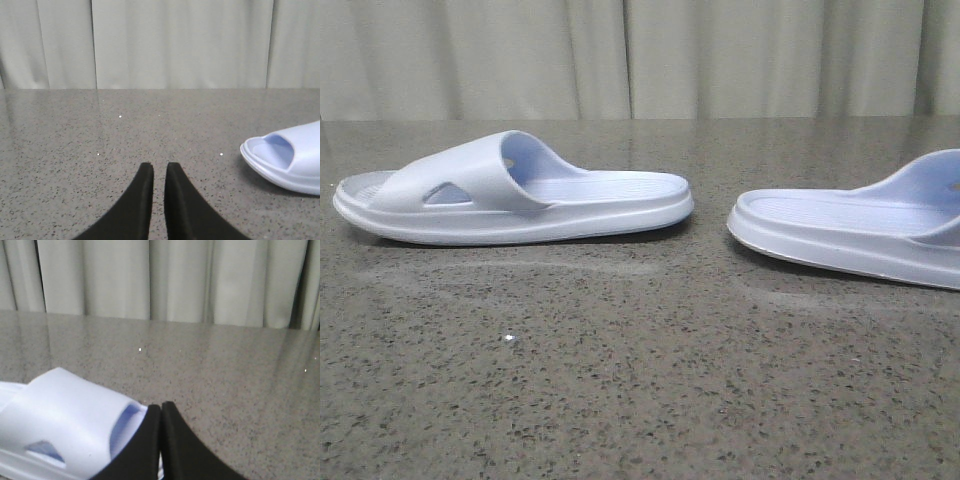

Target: Insert blue slippers together front up

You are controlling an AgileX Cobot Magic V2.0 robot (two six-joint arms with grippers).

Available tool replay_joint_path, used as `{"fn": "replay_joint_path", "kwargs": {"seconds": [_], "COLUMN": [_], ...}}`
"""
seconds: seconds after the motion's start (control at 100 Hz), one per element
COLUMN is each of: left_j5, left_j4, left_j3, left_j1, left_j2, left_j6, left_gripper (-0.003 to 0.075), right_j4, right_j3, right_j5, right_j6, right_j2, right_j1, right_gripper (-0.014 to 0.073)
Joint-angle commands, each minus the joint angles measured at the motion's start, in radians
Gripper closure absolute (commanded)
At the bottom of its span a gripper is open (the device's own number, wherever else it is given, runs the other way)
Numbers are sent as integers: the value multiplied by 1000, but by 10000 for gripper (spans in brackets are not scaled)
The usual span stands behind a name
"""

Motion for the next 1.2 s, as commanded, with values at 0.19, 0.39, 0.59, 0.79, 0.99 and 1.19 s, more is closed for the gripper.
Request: {"fn": "replay_joint_path", "kwargs": {"seconds": [0.19, 0.39, 0.59, 0.79, 0.99, 1.19], "left_j5": [-105, -97, -111, -60, 28, 205], "left_j4": [-142, -340, -638, -582, -380, -189], "left_j3": [10, 10, 3, -58, -240, -492], "left_j1": [0, 0, 0, 0, 0, 0], "left_j2": [-28, -28, -28, -6, 180, 495], "left_j6": [-5, -5, -5, -5, -5, -5], "left_gripper": [705, 705, 705, 705, 705, 705], "right_j4": [92, 341, 567, 567, 567, 490], "right_j3": [22, 20, 7, -59, -154, -361], "right_j5": [-152, -152, -150, -130, -66, 72], "right_j6": [0, 0, 0, -14, -54, -55], "right_j2": [-12, -12, -12, -7, 183, 526], "right_j1": [-7, -7, -7, -7, -7, -7], "right_gripper": [672, 672, 672, 671, 671, 671]}}
